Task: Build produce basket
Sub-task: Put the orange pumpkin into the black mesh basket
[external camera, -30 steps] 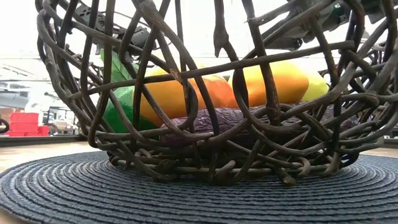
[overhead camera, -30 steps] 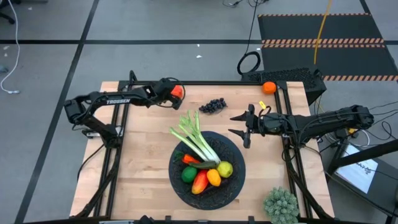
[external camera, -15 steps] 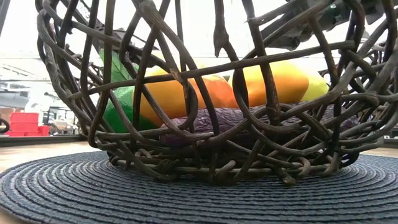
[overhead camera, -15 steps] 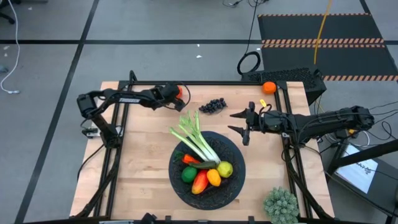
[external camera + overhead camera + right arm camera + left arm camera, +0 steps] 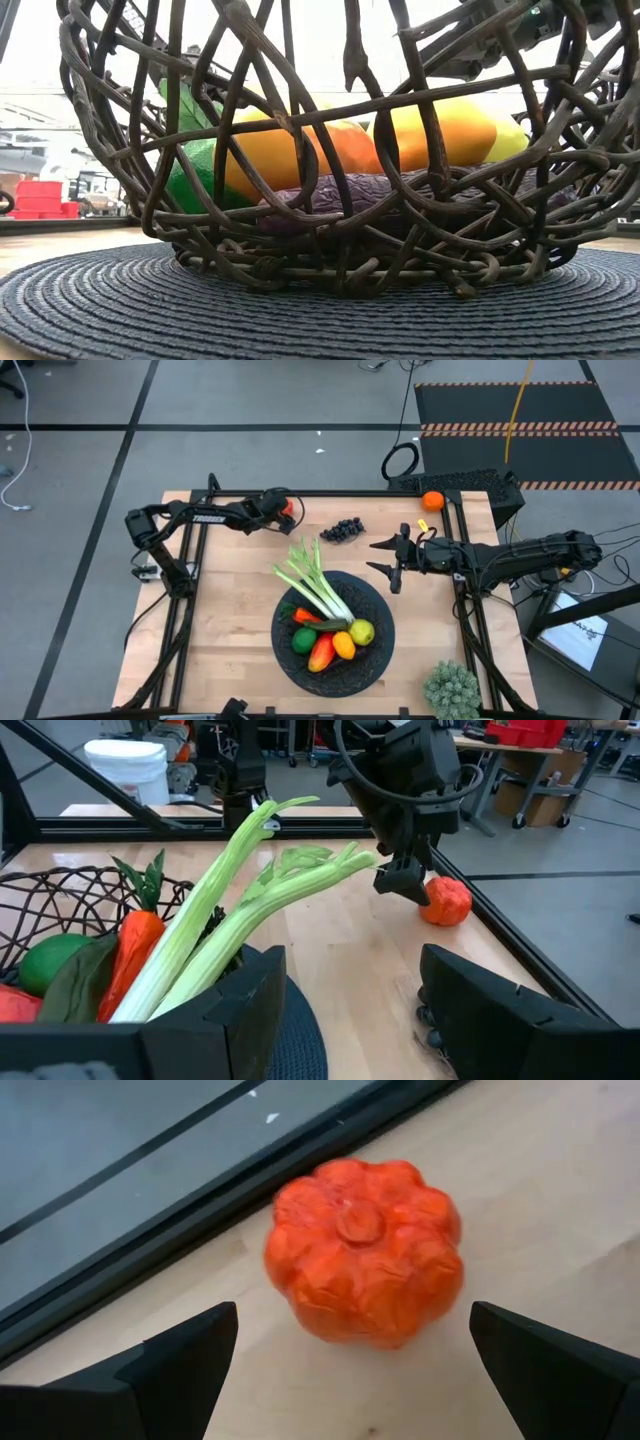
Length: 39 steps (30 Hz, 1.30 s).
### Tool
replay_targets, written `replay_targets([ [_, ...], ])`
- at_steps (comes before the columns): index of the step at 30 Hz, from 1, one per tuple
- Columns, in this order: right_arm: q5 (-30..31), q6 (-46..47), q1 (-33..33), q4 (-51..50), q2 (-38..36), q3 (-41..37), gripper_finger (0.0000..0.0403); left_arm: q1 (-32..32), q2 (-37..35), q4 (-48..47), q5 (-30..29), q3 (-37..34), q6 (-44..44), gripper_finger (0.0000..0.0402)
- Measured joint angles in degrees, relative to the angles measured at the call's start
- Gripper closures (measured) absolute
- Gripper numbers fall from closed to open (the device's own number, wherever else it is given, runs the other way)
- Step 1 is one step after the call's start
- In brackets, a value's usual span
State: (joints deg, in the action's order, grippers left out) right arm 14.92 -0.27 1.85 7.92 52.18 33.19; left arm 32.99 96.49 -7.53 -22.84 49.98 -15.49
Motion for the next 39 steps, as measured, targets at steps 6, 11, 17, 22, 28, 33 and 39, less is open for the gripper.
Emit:
replay_targets([
  [6,0.0,0.0,0.0,0.0,0.0,0.0,0.0177,1.2,0.0,0.1,-0.3,0.0,0.1,0.0002],
  [11,0.0,0.0,0.0,0.0,0.0,0.0,0.0177,2.4,0.0,0.3,-0.3,0.0,1.3,0.0003],
  [17,0.0,0.0,0.0,0.0,0.0,0.0,0.0177,3.3,0.0,0.0,-0.3,0.0,1.8,0.0003],
  [22,0.0,0.0,0.0,0.0,0.0,0.0,0.0177,3.8,0.0,-0.1,0.1,0.0,3.0,0.0026],
  [28,0.0,0.0,0.0,0.0,0.0,0.0,0.0177,3.7,0.0,-0.2,0.3,0.0,3.3,0.0073],
  [33,0.0,0.0,0.0,0.0,0.0,0.0,0.0177,3.7,0.0,-0.9,0.3,0.0,3.3,0.0114],
  [39,0.0,0.0,0.0,0.0,0.0,0.0,0.0177,3.7,0.0,-1.9,0.5,0.0,3.3,0.0151],
])
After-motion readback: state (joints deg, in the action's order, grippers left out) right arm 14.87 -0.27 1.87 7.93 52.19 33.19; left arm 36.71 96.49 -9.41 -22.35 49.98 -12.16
